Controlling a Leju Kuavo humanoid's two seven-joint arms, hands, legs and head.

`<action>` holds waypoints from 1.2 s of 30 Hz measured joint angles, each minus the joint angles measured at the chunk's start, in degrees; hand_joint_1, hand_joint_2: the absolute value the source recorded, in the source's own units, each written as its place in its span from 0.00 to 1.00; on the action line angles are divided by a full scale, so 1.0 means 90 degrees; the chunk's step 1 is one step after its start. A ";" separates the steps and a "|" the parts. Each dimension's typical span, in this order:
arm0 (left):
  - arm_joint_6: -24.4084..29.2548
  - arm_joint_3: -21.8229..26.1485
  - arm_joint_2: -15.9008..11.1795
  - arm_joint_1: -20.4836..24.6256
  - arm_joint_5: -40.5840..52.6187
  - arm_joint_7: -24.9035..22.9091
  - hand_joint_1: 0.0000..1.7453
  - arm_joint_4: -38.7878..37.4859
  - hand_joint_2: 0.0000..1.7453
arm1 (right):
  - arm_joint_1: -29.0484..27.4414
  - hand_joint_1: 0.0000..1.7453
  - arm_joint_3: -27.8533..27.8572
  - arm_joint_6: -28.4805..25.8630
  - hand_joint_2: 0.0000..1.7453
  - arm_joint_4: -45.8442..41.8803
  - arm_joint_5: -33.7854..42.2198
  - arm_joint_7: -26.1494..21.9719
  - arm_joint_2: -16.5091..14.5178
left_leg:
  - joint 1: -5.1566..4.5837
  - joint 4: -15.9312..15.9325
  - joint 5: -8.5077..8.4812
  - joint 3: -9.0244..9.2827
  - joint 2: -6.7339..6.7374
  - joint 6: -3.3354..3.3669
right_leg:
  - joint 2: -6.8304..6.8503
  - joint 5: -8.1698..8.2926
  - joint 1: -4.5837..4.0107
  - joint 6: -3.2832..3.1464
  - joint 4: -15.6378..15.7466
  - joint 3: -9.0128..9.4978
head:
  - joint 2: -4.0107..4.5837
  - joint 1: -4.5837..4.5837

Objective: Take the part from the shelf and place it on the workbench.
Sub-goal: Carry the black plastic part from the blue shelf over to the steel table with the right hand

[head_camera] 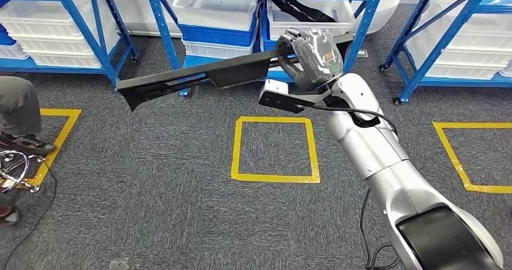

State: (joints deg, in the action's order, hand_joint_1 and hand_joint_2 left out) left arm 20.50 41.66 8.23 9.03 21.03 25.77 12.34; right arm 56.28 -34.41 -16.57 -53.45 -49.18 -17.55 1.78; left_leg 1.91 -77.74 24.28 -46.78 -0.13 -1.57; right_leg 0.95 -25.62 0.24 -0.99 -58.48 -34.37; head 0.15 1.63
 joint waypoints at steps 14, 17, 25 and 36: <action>0.0026 0.0005 -0.0004 -0.0102 -0.0078 0.0256 0.00 0.0026 1.00 | -0.0064 1.00 0.0170 -0.0027 1.00 0.0069 -0.0073 0.0019 0.0053 | -0.0054 0.1909 0.0108 0.1036 0.0002 0.0416 | -0.0056 -0.0638 0.0084 0.0367 -0.1857 -0.1070 | -0.0001 -0.0084; 0.0061 0.0007 0.0004 -0.0124 -0.0078 0.0278 0.00 0.0026 1.00 | -0.0043 1.00 0.0208 0.0033 1.00 0.0112 0.0019 0.0019 0.0035 | -0.0063 0.1904 -0.0050 0.0877 0.0027 0.0369 | 0.0003 -0.0530 0.0061 0.0401 -0.0778 -0.0171 | -0.0001 -0.0086; 0.0090 0.0005 0.0010 -0.0152 -0.0078 0.0287 0.00 0.0026 1.00 | 0.0054 1.00 0.0318 0.0033 1.00 0.0173 0.0102 0.0019 -0.0048 | -0.0036 0.1556 0.0167 0.0684 0.0095 0.0088 | -0.0129 -0.0197 0.0061 0.0012 0.0009 0.0233 | -0.0001 -0.0069; 0.0095 0.0004 -0.0012 -0.0193 -0.0060 0.0272 0.00 0.0026 1.00 | 0.0049 1.00 0.0313 -0.0016 1.00 0.0332 -0.0033 0.0080 -0.0095 | -0.0033 0.1966 0.0305 0.1374 -0.0474 0.0189 | -0.0734 0.0047 0.0029 0.0163 -0.0043 -0.0085 | -0.0002 -0.0069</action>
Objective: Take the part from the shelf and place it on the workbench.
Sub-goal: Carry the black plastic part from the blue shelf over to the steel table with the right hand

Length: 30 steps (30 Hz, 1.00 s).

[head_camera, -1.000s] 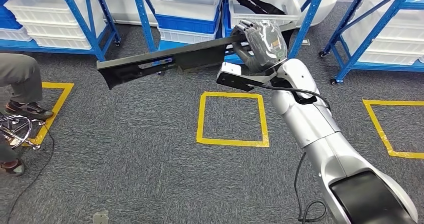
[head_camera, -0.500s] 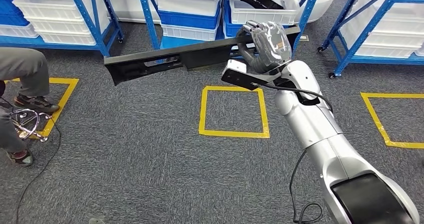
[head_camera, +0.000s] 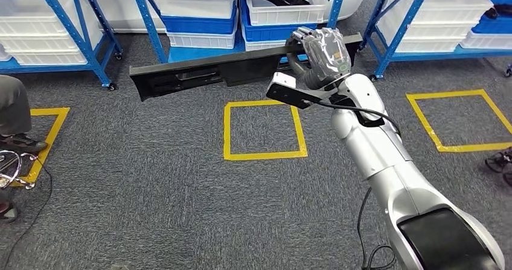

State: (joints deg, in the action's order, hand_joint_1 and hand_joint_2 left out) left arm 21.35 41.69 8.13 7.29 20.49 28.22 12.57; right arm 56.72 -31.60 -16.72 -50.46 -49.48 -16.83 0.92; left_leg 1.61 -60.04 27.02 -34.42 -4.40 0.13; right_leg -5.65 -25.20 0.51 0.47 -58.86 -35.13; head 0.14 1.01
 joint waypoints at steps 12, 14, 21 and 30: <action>-0.0022 0.0001 0.0025 -0.0009 0.0008 -0.0037 0.00 0.0004 1.00 | 0.0027 1.00 0.0058 -0.0145 1.00 0.0131 -0.0117 0.0087 0.0100 | 0.0031 0.0181 -0.0137 0.0022 0.1022 0.0136 | 0.0949 -0.0141 0.0125 0.0368 -0.0390 -0.0154 | 0.0001 -0.0086; -0.0023 0.0001 0.0034 -0.0003 0.0011 -0.0054 0.00 0.0005 1.00 | 0.0037 1.00 0.0089 -0.0213 1.00 0.0149 -0.0134 0.0092 0.0121 | -0.0009 0.0174 -0.0131 0.0035 0.1149 0.0050 | 0.1131 -0.0039 0.0067 0.0317 0.0057 0.0064 | -0.0001 -0.0087; 0.0007 -0.0001 0.0044 0.0091 0.0012 -0.0193 0.00 0.0007 1.00 | -0.0050 1.00 0.0191 -0.0392 1.00 0.0159 -0.0256 0.0122 0.0232 | 0.0021 -0.0941 0.0642 -0.0387 0.0623 -0.0100 | 0.0591 0.0091 0.0129 -0.0040 0.0170 0.0044 | 0.0001 -0.0011; 0.0027 -0.0001 -0.0027 0.0206 0.0009 -0.0327 0.00 0.0008 1.00 | -0.0253 1.00 0.0230 -0.0441 1.00 0.0122 -0.0353 0.0192 0.0279 | -0.0046 -0.0024 -0.0054 -0.0016 -0.0097 0.0203 | -0.0208 0.0135 -0.0030 -0.0064 0.0099 -0.0026 | 0.0000 -0.0013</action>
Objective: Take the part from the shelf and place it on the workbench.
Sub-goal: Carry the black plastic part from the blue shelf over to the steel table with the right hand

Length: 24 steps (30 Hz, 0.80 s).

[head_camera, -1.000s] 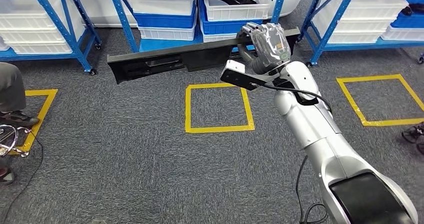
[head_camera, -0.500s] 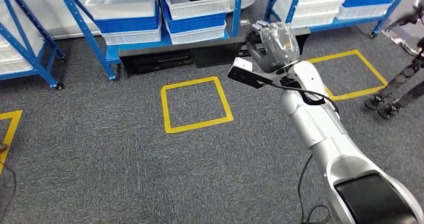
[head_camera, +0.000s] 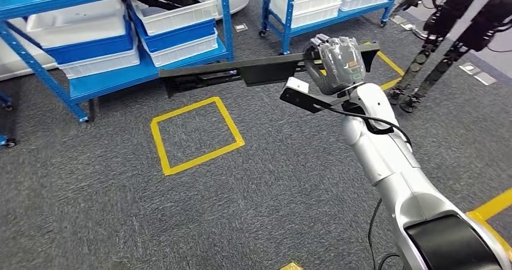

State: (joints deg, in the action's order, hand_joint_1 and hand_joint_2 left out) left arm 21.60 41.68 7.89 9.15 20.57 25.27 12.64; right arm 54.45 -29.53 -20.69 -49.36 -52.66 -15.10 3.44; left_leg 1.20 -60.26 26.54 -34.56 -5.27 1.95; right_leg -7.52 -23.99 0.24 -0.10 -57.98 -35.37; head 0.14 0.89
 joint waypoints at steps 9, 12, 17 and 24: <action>0.0116 -0.0014 0.0132 0.0014 0.0078 0.0079 0.00 0.0007 1.00 | 0.0081 1.00 0.0303 -0.0033 1.00 0.0066 -0.0099 0.0178 0.0414 | 0.0005 0.0227 -0.0061 0.0087 0.0732 0.0079 | 0.0740 -0.0629 0.0057 0.0191 -0.1774 -0.1003 | 0.0001 -0.0102; 0.0144 -0.0037 0.0204 0.0013 0.0109 0.0076 0.00 0.0007 1.00 | 0.0098 1.00 0.0403 -0.0039 1.00 0.0126 -0.0109 0.0194 0.0540 | 0.0054 0.0219 -0.0035 0.0095 0.0924 0.0035 | 0.0857 -0.0372 0.0163 0.0374 -0.1256 -0.0730 | 0.0000 -0.0104; 0.0161 -0.0082 0.0252 0.0029 0.0117 0.0069 0.00 0.0012 1.00 | 0.0207 1.00 0.0520 -0.0079 1.00 0.0208 -0.0119 0.0203 0.0658 | 0.0005 0.0197 0.0043 0.0149 0.1274 -0.0159 | 0.1202 0.0007 0.0122 0.0412 -0.0038 -0.0106 | 0.0001 -0.0092; 0.0145 -0.0094 0.0256 0.0052 0.0122 0.0034 0.00 0.0012 1.00 | 0.0246 1.00 0.0690 -0.0120 1.00 0.0299 -0.0169 0.0223 0.0763 | 0.0059 -0.1361 0.0940 -0.0495 0.0633 -0.0215 | 0.0653 0.0068 0.0141 0.0067 -0.0022 -0.0115 | -0.0001 -0.0022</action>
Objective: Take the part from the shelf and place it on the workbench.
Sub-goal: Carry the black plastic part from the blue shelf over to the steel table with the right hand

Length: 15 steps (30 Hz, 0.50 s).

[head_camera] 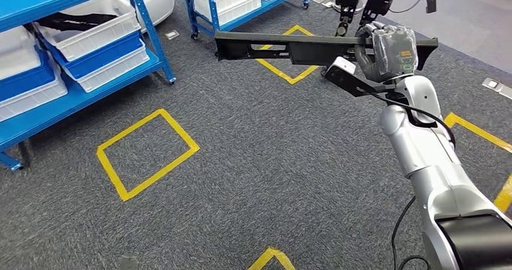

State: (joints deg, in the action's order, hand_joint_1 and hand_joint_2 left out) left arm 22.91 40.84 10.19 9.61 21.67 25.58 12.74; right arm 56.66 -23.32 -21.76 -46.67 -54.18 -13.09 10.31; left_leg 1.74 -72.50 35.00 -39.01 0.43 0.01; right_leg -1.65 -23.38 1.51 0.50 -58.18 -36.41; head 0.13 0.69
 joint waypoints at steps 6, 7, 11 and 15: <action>-0.0025 -0.0001 -0.0043 0.0003 0.0001 -0.0031 0.00 0.0009 1.00 | -0.0008 1.00 0.0073 -0.0004 1.00 0.0054 -0.0014 0.0000 0.0060 | -0.0160 0.1117 -0.0778 0.0465 -0.0545 0.0449 | -0.0532 0.0073 -0.0170 -0.0074 -0.0005 -0.0025 | 0.0001 -0.0028; -0.0030 -0.0002 -0.0066 0.0007 0.0005 -0.0035 0.00 0.0016 1.00 | -0.0006 1.00 0.0080 -0.0011 1.00 0.0057 -0.0018 0.0000 0.0074 | -0.0191 0.1323 -0.0830 0.0561 -0.0643 0.0515 | -0.0609 0.0092 -0.0161 -0.0054 -0.0004 -0.0047 | 0.0001 -0.0036; -0.0043 -0.0050 -0.0064 0.0048 0.0063 -0.0094 0.00 0.0035 1.00 | -0.0053 1.00 0.0171 -0.0025 1.00 0.0038 -0.0039 -0.0006 0.0192 | -0.0204 0.1644 -0.0961 0.0709 -0.0372 0.0505 | -0.0675 0.0157 -0.0142 0.0083 -0.0005 -0.0162 | 0.0001 -0.0018; -0.0049 -0.0094 -0.0058 0.0041 0.0116 -0.0143 0.00 0.0036 1.00 | -0.0102 1.00 0.0293 0.0005 1.00 -0.0002 -0.0035 -0.0001 0.0325 | -0.0144 0.1838 -0.1075 0.0785 0.0009 0.0458 | 0.0026 -0.0343 -0.0121 0.0135 -0.1156 -0.0743 | 0.0000 -0.0119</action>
State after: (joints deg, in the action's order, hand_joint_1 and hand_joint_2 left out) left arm 22.47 40.00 9.67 9.97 22.71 24.29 13.06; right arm 55.74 -20.69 -21.71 -46.69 -54.49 -13.10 13.23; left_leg 0.44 -55.96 25.33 -31.94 0.52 4.14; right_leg -1.41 -26.46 0.42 1.71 -68.59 -43.09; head 0.13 -0.38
